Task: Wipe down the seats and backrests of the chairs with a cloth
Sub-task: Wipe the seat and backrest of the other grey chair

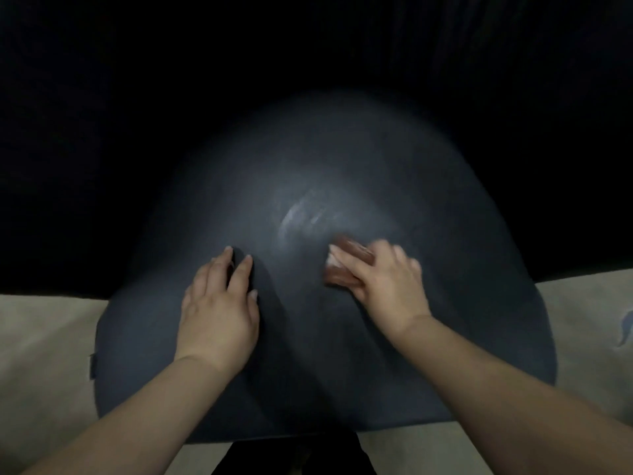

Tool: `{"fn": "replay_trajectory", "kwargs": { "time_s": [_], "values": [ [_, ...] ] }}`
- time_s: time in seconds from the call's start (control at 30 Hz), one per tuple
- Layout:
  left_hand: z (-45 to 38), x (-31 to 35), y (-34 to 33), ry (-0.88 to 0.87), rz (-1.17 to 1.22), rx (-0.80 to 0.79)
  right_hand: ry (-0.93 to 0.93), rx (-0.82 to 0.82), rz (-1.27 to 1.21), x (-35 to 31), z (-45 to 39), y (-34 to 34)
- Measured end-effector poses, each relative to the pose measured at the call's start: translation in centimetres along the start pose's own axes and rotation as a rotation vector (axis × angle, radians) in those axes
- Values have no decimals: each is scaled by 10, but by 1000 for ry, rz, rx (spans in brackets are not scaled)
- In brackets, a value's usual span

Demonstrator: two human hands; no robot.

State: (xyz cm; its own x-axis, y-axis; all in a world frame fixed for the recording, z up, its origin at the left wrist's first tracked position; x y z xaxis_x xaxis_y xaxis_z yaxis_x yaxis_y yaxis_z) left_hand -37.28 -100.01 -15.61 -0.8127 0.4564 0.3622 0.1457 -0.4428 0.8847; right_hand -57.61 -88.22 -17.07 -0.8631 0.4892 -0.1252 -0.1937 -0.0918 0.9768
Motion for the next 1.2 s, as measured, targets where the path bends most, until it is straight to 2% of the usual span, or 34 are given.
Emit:
{"fn": "replay_trajectory", "kwargs": {
  "time_s": [0.1, 0.17, 0.27, 0.43, 0.67, 0.9, 1.2],
  "values": [
    [6, 12, 13, 0, -56, -59, -196, -143, -28, 34, 23, 2],
    [11, 21, 23, -22, -99, -85, -330, -209, -141, 44, 34, 5],
    [21, 36, 47, -56, -139, -91, -507, -132, -372, 44, 50, 31],
    [46, 59, 96, -44, -141, -95, -497, -18, -490, 35, 76, 100],
    [101, 83, 168, -84, -206, -122, -540, -45, -611, 27, 119, 189],
    [121, 73, 214, -102, -226, -116, -596, -67, -713, -3, 141, 225],
    [110, 30, 277, -236, -233, -68, -665, 7, -791, -82, 141, 245]
  ]
}}
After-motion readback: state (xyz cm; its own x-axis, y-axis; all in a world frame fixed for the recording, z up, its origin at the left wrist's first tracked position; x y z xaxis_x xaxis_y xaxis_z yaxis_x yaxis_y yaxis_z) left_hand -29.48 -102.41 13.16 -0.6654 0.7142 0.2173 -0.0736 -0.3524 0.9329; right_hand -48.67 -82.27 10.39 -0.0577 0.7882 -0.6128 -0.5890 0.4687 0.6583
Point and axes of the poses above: each hand's wrist, its own z-axis away from the middle knuckle, its own y-axis out of the back of the hand, x = y × z, the point moved 5 cm from there along -z, towards the middle knuckle, and after that the axes turned 9 degrees about z, right-handed, at the moved point
